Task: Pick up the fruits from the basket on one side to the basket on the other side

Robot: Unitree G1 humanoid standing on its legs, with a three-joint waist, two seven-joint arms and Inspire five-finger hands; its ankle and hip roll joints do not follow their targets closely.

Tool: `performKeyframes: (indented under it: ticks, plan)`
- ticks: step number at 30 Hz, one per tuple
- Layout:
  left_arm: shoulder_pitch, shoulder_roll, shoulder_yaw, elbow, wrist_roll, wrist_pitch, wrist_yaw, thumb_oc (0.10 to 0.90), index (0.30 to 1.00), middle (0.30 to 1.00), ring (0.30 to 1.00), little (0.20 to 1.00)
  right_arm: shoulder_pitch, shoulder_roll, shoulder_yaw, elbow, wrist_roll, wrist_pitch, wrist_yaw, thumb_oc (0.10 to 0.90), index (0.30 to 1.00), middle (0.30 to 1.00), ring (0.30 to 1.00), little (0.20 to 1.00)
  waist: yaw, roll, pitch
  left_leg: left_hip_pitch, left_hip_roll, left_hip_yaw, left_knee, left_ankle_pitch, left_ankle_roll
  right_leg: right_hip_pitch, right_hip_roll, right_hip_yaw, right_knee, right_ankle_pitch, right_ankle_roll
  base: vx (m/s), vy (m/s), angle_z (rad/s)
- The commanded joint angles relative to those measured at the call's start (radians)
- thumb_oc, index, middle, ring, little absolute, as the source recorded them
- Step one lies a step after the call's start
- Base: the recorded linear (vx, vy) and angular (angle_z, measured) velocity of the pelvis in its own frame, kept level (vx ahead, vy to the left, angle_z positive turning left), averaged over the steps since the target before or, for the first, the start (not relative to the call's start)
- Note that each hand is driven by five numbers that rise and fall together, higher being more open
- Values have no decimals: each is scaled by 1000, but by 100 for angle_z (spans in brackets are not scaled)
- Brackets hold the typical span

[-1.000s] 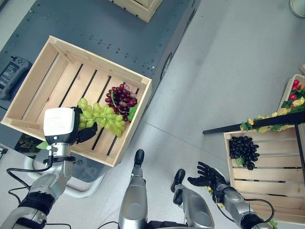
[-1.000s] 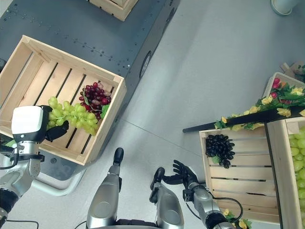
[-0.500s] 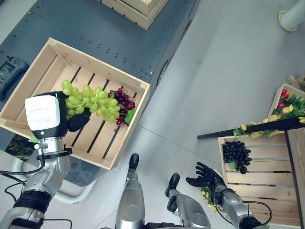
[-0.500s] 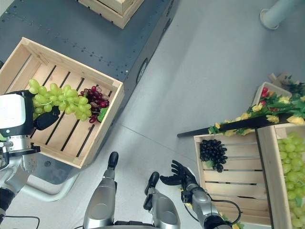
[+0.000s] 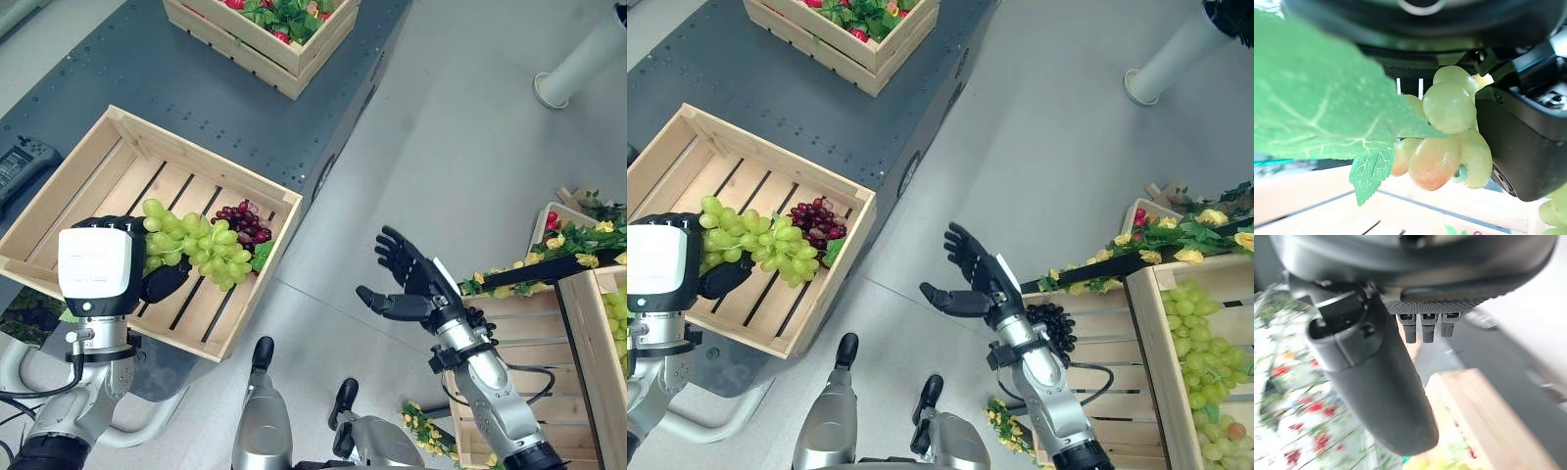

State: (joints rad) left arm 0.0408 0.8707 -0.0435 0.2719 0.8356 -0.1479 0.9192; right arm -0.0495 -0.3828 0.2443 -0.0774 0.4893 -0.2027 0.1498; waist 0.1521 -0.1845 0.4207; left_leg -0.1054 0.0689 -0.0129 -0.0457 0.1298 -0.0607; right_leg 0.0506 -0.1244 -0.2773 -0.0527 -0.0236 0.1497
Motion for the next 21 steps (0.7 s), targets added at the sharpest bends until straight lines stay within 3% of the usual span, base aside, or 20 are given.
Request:
performKeyframes:
  ticks: [1,7,12,21]
  plan:
    - [-93,-18,-28,-95,14,-40,5,400,300,300,300,300,-9,-67,5,-127,48,-54,67,800,900,900,900,900,-19,116,-186,68,-105,3,-9,-129,41,-66,49,-7,79,12,-36,7,64,1]
    - [-147,-32,-96,-153,-32,-50,-67,400,300,300,300,300,-52,-91,55,-191,32,-16,115,800,900,900,900,900,-7,151,-245,84,-114,-25,-41,-109,33,-28,38,-10,30,30,-26,13,-9,4]
    - [-197,-54,-147,-185,-39,-47,-103,400,300,300,300,300,-124,-92,111,-197,103,67,127,800,900,900,900,900,-2,154,-285,87,-117,-24,-40,-108,28,-18,34,-8,12,38,-27,4,-15,2]
    - [-212,-79,-163,-228,-53,-62,-126,400,300,300,300,300,-158,-108,172,-210,46,123,113,800,900,900,900,900,-3,159,-322,107,-116,-14,-41,-116,27,-5,28,-3,-3,41,-25,9,-15,-1]
